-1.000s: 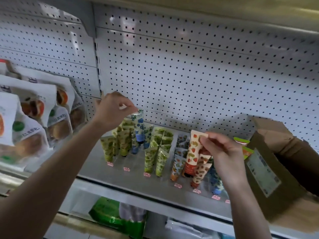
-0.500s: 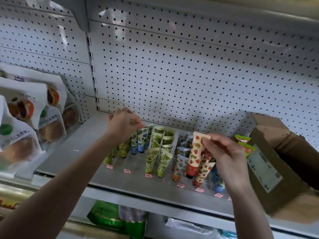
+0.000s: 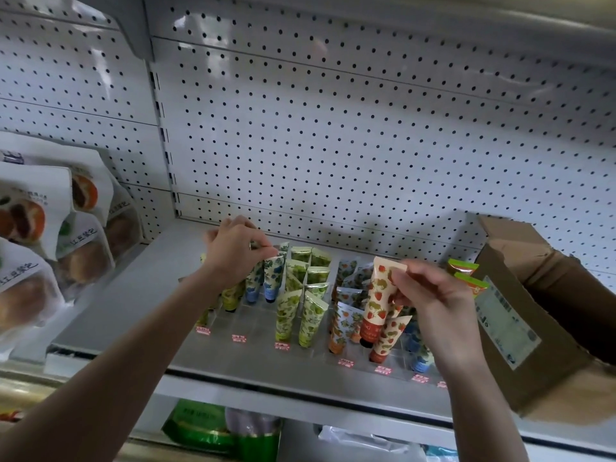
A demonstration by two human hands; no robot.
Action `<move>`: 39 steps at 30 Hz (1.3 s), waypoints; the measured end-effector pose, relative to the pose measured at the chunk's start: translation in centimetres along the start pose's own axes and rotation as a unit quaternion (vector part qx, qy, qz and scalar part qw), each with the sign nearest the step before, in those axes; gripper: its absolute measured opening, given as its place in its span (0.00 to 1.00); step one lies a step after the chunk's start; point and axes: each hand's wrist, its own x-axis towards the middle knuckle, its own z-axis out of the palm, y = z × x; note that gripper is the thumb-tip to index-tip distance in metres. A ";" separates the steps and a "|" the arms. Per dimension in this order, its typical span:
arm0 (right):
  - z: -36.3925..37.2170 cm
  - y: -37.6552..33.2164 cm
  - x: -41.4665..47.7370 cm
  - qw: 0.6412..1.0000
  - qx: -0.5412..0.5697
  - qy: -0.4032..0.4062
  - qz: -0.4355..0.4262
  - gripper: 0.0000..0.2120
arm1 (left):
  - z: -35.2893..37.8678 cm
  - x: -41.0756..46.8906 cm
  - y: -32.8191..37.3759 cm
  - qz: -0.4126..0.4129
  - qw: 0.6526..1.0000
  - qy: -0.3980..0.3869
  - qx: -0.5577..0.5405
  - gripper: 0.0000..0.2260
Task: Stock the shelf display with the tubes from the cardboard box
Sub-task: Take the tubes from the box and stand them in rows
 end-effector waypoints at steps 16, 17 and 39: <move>-0.5 0.5 0.3 1.000 0.016 0.005 -0.003 0.05 | -0.9 0.0 0.5 -0.001 0.998 -0.040 0.057 0.07; -0.7 0.5 0.4 1.000 0.015 0.005 -0.008 0.06 | -1.0 0.1 0.7 0.000 0.998 -0.035 0.051 0.07; -10.1 1.7 -0.1 0.995 0.029 0.090 -0.018 0.06 | 5.1 0.2 16.4 0.152 0.972 -0.132 -0.121 0.06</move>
